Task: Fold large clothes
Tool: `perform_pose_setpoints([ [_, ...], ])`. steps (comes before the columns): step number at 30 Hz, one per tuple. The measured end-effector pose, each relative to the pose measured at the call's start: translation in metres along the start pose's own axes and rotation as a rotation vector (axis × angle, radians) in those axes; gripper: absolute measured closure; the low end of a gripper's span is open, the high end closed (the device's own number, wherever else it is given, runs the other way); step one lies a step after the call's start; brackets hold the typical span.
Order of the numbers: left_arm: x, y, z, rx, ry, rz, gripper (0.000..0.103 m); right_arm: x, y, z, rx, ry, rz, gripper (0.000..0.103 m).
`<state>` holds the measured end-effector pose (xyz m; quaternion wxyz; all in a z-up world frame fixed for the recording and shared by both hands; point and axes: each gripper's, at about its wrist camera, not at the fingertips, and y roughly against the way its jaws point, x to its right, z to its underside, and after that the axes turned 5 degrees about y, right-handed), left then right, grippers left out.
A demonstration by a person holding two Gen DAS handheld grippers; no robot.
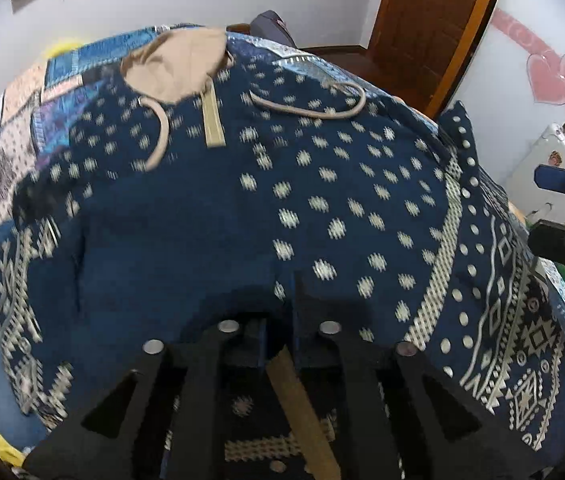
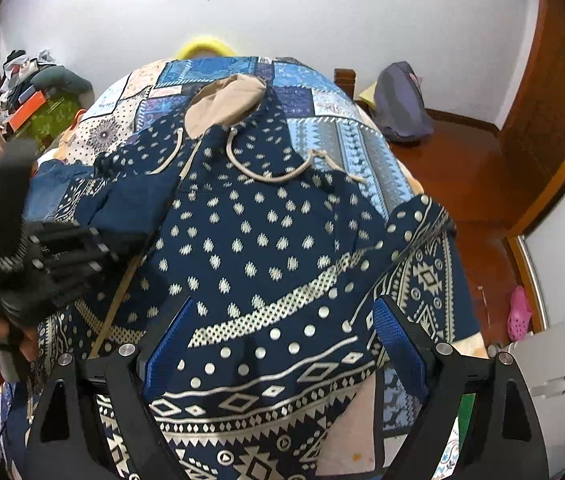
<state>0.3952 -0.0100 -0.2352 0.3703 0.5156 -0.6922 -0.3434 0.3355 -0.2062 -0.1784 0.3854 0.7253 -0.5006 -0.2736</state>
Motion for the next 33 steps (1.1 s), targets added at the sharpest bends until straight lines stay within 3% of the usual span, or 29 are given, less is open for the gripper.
perform_pose_setpoints([
  [1, -0.001, 0.002, 0.002, -0.003, 0.005, 0.011, 0.078, -0.003, 0.000, 0.001, -0.002, 0.008, -0.002, 0.015],
  [2, -0.003, 0.006, 0.006, -0.012, 0.015, 0.034, 0.061, -0.006, 0.001, 0.001, -0.002, 0.017, -0.001, 0.015],
  [3, -0.005, 0.009, 0.009, -0.012, 0.020, 0.049, 0.053, -0.011, 0.002, 0.001, 0.000, 0.031, 0.000, 0.015],
  [8, -0.020, 0.042, 0.030, 0.028, 0.026, 0.034, 0.052, -0.042, 0.004, -0.007, 0.019, 0.107, -0.016, 0.015],
  [11, -0.050, 0.072, 0.038, 0.086, 0.073, -0.002, 0.042, -0.066, 0.004, -0.018, 0.034, 0.147, -0.044, 0.015],
  [16, -0.124, 0.110, 0.051, 0.148, 0.205, -0.078, 0.040, -0.117, -0.010, -0.038, 0.039, 0.226, -0.096, 0.015],
  [21, -0.191, 0.118, 0.065, 0.151, 0.329, -0.146, 0.040, -0.171, -0.045, -0.051, -0.002, 0.317, -0.133, 0.015],
  [31, -0.223, 0.074, 0.078, 0.097, 0.369, -0.142, 0.040, -0.251, -0.120, -0.061, -0.068, 0.479, -0.118, 0.016],
  [33, -0.224, 0.064, 0.080, 0.088, 0.371, -0.139, 0.040, -0.260, -0.130, -0.062, -0.059, 0.503, -0.089, 0.023],
])
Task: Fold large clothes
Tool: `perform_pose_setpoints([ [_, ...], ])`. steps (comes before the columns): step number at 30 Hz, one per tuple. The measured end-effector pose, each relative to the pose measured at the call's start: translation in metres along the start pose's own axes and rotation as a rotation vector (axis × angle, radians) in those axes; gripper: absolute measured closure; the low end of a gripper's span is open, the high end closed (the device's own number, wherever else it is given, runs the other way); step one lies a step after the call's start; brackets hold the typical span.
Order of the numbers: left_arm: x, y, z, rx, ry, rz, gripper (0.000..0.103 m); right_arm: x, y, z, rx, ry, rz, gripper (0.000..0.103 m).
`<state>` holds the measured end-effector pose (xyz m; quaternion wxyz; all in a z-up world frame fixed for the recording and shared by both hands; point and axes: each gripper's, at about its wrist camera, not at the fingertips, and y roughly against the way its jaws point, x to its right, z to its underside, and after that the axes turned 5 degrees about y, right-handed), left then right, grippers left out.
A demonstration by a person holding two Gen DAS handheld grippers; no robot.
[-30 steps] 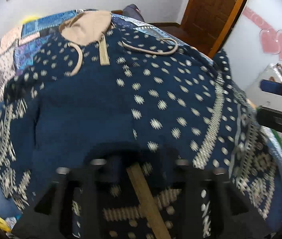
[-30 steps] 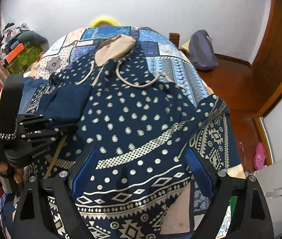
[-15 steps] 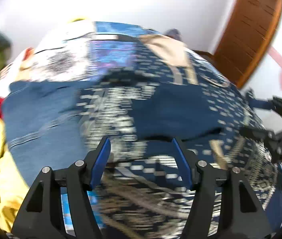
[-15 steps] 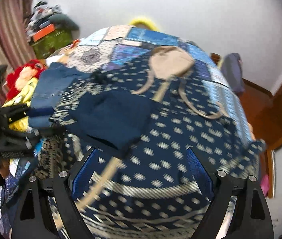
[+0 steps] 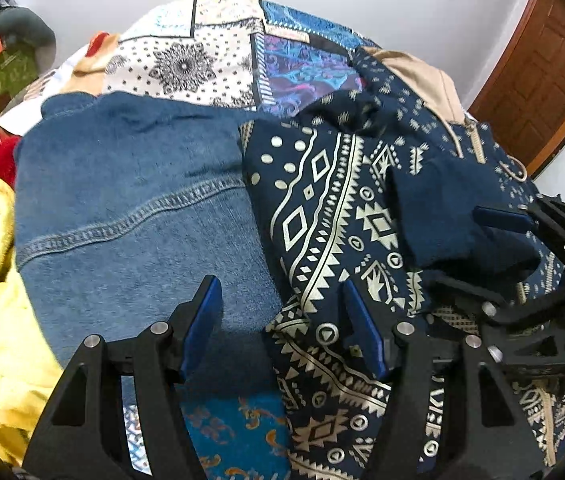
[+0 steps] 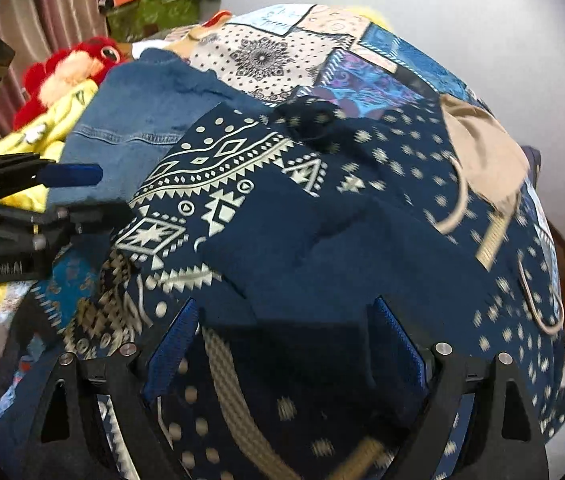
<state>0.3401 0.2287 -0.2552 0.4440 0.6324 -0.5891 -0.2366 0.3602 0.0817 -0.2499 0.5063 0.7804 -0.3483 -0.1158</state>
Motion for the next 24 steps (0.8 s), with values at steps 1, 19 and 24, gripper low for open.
perform_pose_setpoints([
  [1, -0.001, -0.003, 0.001, -0.005, 0.002, 0.000, 0.040, -0.003, -0.005, -0.002, -0.004, 0.012, 0.015, 0.033],
  [19, 0.004, -0.033, 0.008, -0.054, 0.028, -0.085, 0.036, 0.083, 0.096, 0.028, 0.197, -0.221, 0.131, 0.092],
  [24, 0.007, -0.034, 0.006, -0.060, 0.043, -0.117, 0.035, 0.130, 0.127, 0.068, 0.214, -0.334, 0.172, 0.092],
])
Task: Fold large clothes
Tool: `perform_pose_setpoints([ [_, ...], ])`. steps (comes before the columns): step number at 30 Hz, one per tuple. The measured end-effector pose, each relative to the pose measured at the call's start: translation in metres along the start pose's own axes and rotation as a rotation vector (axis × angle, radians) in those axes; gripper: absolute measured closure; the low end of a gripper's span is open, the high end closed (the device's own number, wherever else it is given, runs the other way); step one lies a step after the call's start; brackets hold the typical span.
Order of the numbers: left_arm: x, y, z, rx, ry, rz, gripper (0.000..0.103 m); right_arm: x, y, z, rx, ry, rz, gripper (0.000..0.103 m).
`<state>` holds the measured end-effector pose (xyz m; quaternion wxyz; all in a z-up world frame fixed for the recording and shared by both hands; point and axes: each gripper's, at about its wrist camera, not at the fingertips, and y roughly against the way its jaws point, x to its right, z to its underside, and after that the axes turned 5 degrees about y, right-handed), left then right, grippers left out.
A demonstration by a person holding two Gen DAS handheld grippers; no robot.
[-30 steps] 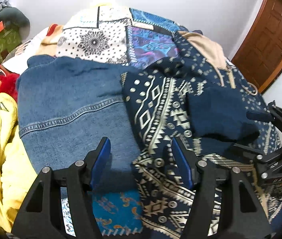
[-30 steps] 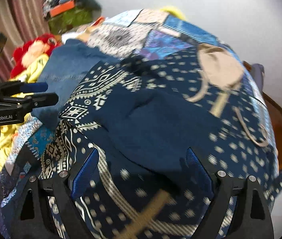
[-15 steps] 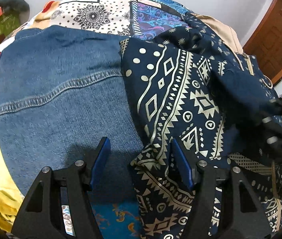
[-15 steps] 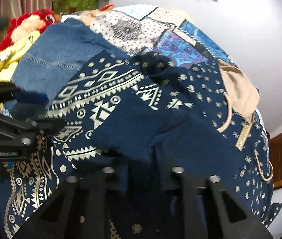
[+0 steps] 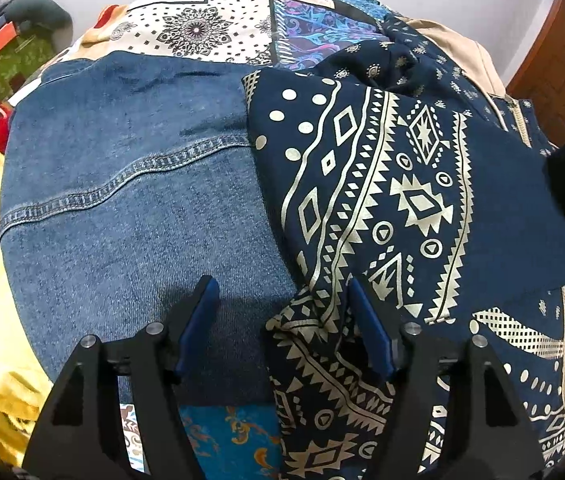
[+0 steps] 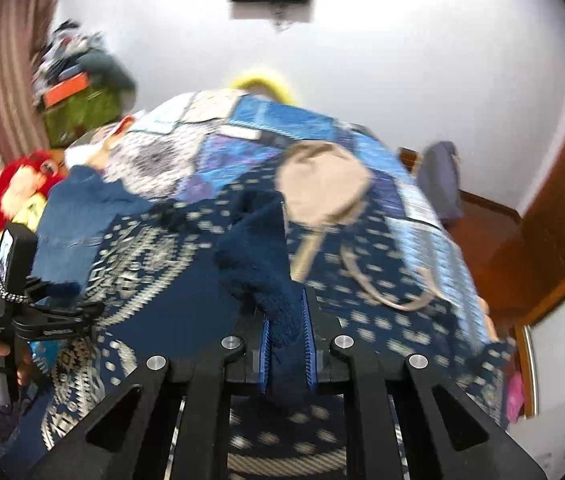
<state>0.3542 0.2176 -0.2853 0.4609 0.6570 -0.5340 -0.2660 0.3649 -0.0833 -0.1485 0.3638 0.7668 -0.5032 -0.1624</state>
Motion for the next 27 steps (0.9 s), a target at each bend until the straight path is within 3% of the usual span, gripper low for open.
perform_pose_setpoints([
  [6, 0.004, 0.000, -0.001, -0.006, 0.004, -0.038, 0.032, 0.060, -0.002, 0.039, -0.062, -0.092, 0.052, 0.094],
  [10, 0.005, 0.000, -0.001, -0.010, 0.002, -0.051, 0.031, 0.086, -0.022, 0.073, -0.155, -0.109, 0.090, 0.094],
  [14, 0.006, -0.001, -0.001, -0.010, -0.004, -0.066, 0.030, 0.101, -0.041, 0.098, -0.220, -0.122, 0.098, 0.094],
  [19, 0.007, -0.001, -0.002, -0.009, -0.014, -0.081, 0.028, 0.103, -0.047, 0.108, -0.224, -0.072, 0.119, 0.094],
  [22, 0.007, -0.002, -0.002, -0.009, -0.018, -0.083, 0.027, 0.101, -0.044, 0.108, -0.245, -0.020, 0.213, 0.091],
  [23, 0.007, -0.002, -0.002, -0.008, -0.019, -0.083, 0.027, 0.101, -0.041, 0.109, -0.248, -0.017, 0.223, 0.088],
  [24, 0.007, -0.002, -0.002, -0.009, -0.022, -0.084, 0.027, 0.103, -0.038, 0.110, -0.254, -0.016, 0.242, 0.073],
  [25, 0.008, -0.002, -0.002, -0.010, -0.024, -0.086, 0.027, 0.106, -0.036, 0.112, -0.260, -0.012, 0.286, 0.041],
  [27, 0.008, -0.002, -0.003, -0.017, -0.030, -0.093, 0.027, 0.110, -0.026, 0.114, -0.232, 0.008, 0.390, 0.010],
])
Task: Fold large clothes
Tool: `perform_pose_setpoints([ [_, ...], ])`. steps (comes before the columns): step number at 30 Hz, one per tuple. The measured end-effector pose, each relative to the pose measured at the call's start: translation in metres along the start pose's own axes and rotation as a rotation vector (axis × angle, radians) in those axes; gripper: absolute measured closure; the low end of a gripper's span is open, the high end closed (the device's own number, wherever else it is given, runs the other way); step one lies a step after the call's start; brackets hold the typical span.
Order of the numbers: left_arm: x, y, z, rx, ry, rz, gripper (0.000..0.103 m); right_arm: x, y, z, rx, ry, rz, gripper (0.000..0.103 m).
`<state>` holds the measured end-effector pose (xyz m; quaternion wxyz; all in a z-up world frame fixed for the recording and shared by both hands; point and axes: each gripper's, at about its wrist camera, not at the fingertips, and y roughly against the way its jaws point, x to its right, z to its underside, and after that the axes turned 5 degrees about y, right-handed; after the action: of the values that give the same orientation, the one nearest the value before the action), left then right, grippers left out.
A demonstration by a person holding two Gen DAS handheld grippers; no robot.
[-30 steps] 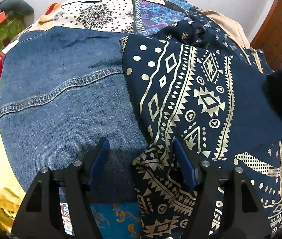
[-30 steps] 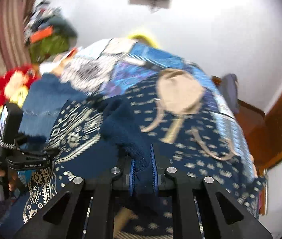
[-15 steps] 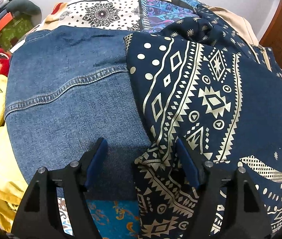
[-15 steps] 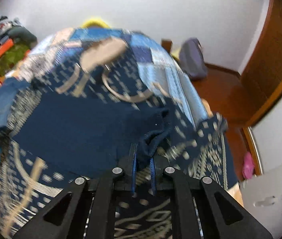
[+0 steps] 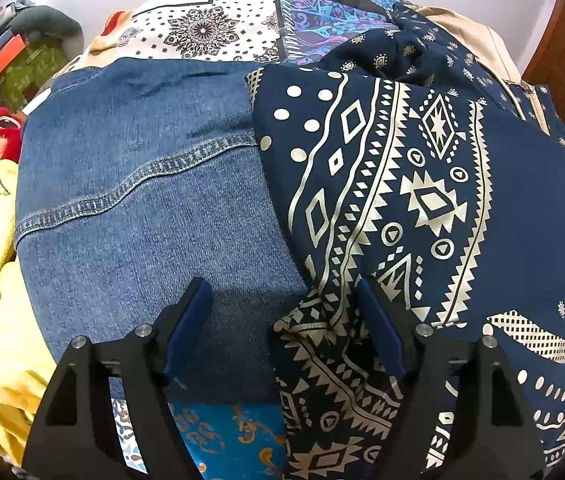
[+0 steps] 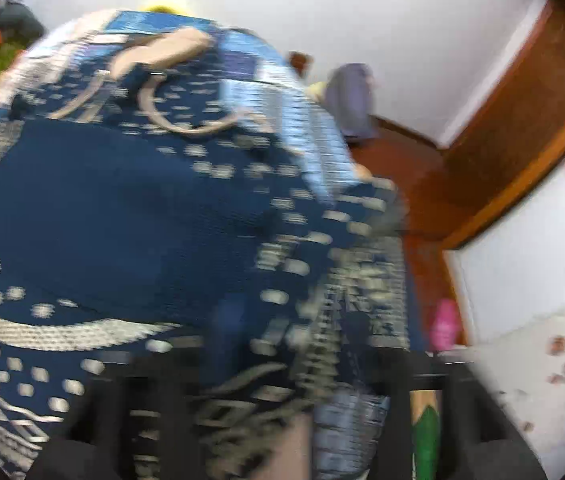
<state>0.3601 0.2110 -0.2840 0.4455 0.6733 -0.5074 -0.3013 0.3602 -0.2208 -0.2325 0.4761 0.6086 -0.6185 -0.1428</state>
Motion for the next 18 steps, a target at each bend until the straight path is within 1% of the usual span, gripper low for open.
perform_pose_setpoints([
  [1, 0.001, 0.001, -0.001, -0.003, -0.004, -0.007, 0.027, 0.005, 0.002, 0.003, 0.003, -0.001, -0.002, 0.010],
  [3, 0.005, 0.007, -0.003, -0.003, -0.022, -0.040, 0.027, 0.015, 0.004, 0.010, -0.018, -0.025, -0.031, 0.010],
  [5, 0.012, 0.016, -0.005, 0.009, -0.044, -0.064, 0.028, 0.034, 0.012, 0.020, -0.019, -0.076, -0.086, 0.010],
  [6, 0.017, 0.023, -0.006, 0.019, -0.058, -0.061, 0.028, 0.045, 0.017, 0.025, -0.014, -0.106, -0.112, 0.010],
  [9, 0.032, 0.042, -0.013, 0.050, -0.092, -0.036, 0.028, 0.073, 0.032, 0.038, 0.006, -0.185, -0.162, 0.010],
  [10, 0.041, 0.052, -0.017, 0.071, -0.108, -0.027, 0.028, 0.083, 0.036, 0.041, 0.010, -0.211, -0.177, 0.010],
  [13, 0.065, 0.070, -0.024, 0.114, -0.146, 0.014, 0.027, 0.109, 0.039, 0.049, 0.001, -0.295, -0.236, 0.010],
  [16, 0.096, 0.079, -0.029, 0.128, -0.170, 0.101, 0.025, 0.130, 0.032, 0.060, -0.026, -0.379, -0.280, 0.010],
  [18, 0.117, 0.079, -0.030, 0.126, -0.187, 0.147, 0.024, 0.144, 0.019, 0.069, -0.065, -0.440, -0.303, 0.010],
])
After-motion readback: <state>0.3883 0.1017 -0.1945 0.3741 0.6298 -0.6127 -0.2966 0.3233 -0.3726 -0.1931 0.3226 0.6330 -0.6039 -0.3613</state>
